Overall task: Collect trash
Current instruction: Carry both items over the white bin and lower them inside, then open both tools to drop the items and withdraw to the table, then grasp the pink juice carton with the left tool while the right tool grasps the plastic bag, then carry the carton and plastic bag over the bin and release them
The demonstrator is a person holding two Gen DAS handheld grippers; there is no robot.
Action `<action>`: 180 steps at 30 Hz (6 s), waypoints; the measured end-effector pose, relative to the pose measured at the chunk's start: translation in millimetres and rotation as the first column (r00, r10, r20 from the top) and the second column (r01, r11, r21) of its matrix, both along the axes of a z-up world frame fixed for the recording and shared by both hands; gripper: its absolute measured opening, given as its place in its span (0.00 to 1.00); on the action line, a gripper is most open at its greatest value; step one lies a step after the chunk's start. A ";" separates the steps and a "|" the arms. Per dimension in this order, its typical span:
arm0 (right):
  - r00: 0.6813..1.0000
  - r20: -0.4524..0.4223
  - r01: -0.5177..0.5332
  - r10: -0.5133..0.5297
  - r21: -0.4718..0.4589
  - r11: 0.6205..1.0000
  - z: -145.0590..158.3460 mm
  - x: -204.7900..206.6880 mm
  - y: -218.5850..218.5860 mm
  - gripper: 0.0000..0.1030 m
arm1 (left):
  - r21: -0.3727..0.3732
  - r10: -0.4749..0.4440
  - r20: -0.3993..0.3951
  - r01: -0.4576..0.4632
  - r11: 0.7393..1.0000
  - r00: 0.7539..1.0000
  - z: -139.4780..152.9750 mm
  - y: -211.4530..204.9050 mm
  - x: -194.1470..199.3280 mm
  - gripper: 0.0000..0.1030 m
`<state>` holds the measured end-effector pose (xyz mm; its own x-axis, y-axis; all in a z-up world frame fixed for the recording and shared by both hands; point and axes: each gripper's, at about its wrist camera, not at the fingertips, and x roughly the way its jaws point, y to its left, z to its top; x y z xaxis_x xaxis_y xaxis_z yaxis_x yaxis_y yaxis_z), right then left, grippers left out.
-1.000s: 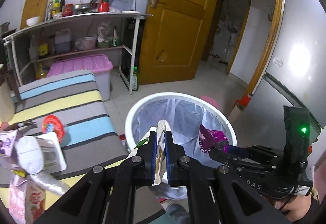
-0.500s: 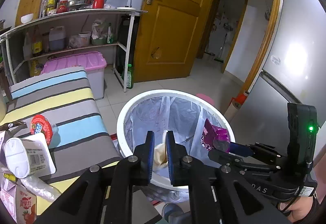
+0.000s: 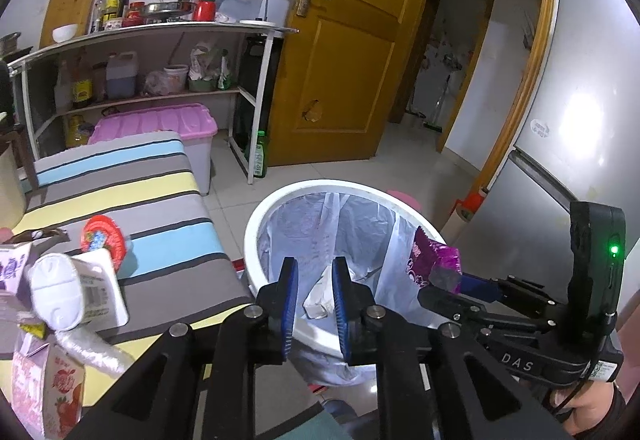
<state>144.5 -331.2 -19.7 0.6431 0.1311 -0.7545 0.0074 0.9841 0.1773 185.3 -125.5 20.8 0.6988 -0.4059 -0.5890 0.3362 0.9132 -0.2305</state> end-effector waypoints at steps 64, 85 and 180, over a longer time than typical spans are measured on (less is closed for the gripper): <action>0.948 0.066 -0.313 0.310 0.035 0.949 18.3 -34.1 128.2 0.53 | 0.104 0.381 0.042 -0.383 0.918 0.924 -10.0 153.2 -101.2 0.48; 0.906 0.028 -0.422 0.421 0.023 0.906 1.1 -2.9 165.2 0.53 | 0.150 0.348 -0.029 -0.340 0.928 0.937 -41.1 160.0 -70.0 0.36; 0.999 -0.004 -0.031 0.032 0.006 0.999 3.1 -8.7 6.4 0.16 | 0.069 -0.016 0.005 0.015 0.998 1.000 -13.1 -6.4 -3.5 0.36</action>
